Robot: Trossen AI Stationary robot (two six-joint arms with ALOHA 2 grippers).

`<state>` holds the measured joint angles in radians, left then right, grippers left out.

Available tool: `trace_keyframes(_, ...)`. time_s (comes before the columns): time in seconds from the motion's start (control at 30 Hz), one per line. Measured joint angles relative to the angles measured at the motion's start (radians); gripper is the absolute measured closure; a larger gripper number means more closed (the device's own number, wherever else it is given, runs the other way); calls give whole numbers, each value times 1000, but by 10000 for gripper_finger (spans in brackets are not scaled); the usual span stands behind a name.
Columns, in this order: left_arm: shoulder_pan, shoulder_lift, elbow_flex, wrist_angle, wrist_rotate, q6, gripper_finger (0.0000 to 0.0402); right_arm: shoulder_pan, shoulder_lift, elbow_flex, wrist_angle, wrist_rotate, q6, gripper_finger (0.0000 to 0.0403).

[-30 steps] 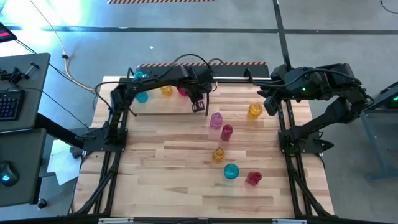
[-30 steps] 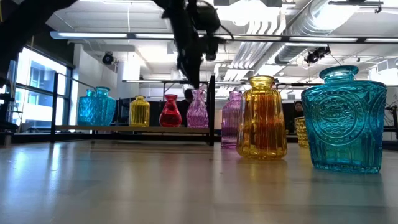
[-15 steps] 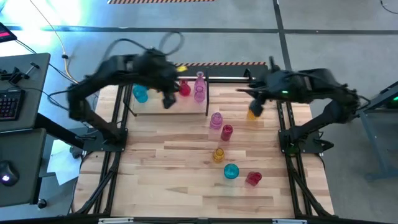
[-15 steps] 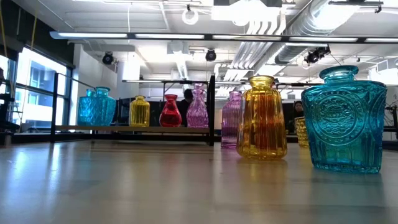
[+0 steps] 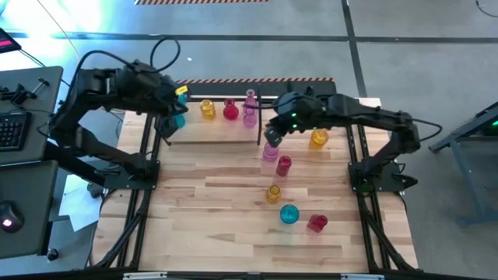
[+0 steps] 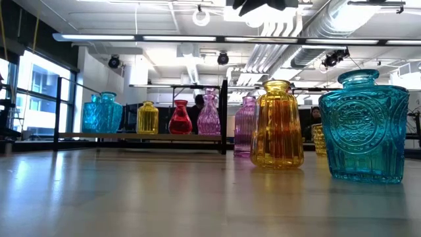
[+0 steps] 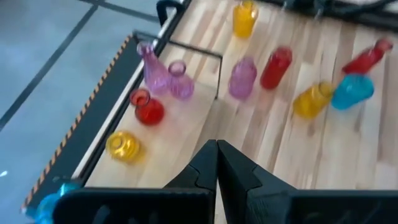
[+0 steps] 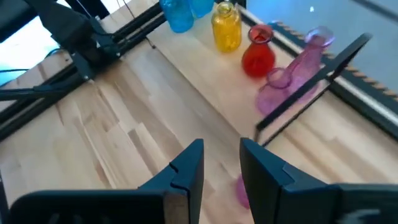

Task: Sort vases onto shelf
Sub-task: Put the purple vase on the shelf aligned with the other purple vase

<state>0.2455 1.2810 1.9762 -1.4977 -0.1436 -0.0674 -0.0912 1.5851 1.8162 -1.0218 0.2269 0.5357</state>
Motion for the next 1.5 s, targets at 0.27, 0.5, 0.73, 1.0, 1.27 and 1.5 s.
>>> trace_keyframes(0.27,0,-28,-31,-67,2,93,401,-1,83,-59,-15,-171,197,316)
trace_keyframes(0.5,0,-65,-163,-67,2,123,401,-22,137,-72,-35,-206,232,316)
trace_keyframes(0.73,0,-117,-340,-29,9,124,401,-79,144,-72,-180,-204,250,316)
trace_keyframes(1.0,0,-142,-483,164,69,119,401,-148,152,-72,-228,-248,195,316)
trace_keyframes(1.27,-20,-164,-489,434,73,73,402,-171,230,-71,-210,-293,96,316)
trace_keyframes(1.5,-30,-265,-489,447,54,73,402,-155,248,-72,-209,-254,-8,316)
